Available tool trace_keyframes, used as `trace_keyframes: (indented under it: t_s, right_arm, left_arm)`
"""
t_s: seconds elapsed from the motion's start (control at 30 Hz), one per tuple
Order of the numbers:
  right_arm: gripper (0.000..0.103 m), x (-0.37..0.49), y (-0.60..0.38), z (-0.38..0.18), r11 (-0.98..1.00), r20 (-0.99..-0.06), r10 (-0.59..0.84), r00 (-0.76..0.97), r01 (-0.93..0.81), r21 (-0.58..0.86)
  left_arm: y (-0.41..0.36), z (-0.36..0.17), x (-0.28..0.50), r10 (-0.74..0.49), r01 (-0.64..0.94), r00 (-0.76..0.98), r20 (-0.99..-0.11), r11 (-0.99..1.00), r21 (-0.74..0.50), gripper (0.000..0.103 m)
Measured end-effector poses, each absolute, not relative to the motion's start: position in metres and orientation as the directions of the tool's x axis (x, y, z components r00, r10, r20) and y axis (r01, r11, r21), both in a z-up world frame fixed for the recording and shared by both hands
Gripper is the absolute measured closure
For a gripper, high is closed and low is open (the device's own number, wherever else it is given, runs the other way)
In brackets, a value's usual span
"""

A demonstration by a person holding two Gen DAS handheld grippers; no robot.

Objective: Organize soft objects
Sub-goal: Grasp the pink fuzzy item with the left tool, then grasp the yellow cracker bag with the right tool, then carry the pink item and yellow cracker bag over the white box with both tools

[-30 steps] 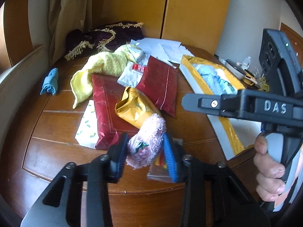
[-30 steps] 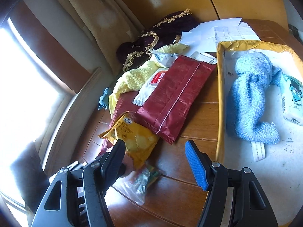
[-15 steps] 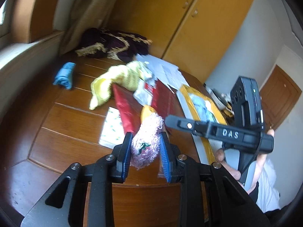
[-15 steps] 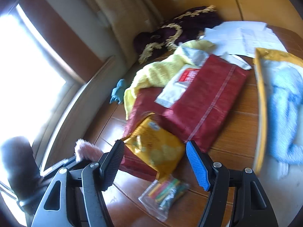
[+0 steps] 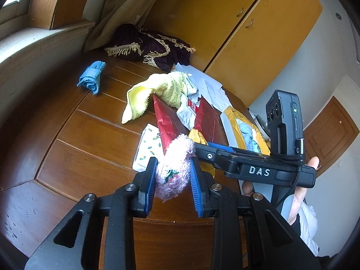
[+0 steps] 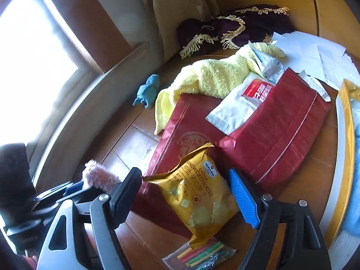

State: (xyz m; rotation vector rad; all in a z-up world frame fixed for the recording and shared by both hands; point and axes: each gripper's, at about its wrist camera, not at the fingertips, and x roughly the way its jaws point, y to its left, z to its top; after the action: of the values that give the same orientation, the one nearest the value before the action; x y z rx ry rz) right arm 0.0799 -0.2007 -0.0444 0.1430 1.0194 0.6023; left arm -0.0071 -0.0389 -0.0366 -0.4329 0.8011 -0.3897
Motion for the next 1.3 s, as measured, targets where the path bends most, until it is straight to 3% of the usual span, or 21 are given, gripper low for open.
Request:
trace_keyframes:
  t_s: [0.37,0.57,0.67,1.3]
  right_arm:
    - [0.022,0.076,-0.197,-0.052,0.83,-0.772,0.524,0.36,-0.417,0.37]
    - [0.03,0.073,-0.198,-0.051,0.827,-0.77,0.529,0.356,-0.42,0.374]
    - [0.043,0.07,-0.201,-0.049,0.823,-0.765,0.539,0.354,-0.416,0.387]
    - [0.049,0.039,-0.239,-0.012,0.811,-0.668,0.584,0.462,-0.368,0.455]
  left_arm:
    - [-0.035,-0.038,-0.006,-0.49,0.155,0.635,-0.597,0.838,-0.523,0.077]
    - [-0.036,-0.038,-0.006,-0.489,0.149,0.633,-0.601,0.838,-0.525,0.077]
    - [-0.037,-0.037,-0.008,-0.486,0.149,0.634,-0.602,0.84,-0.522,0.077]
    - [-0.048,-0.024,-0.008,-0.499,0.153,0.636,-0.589,0.829,-0.538,0.077]
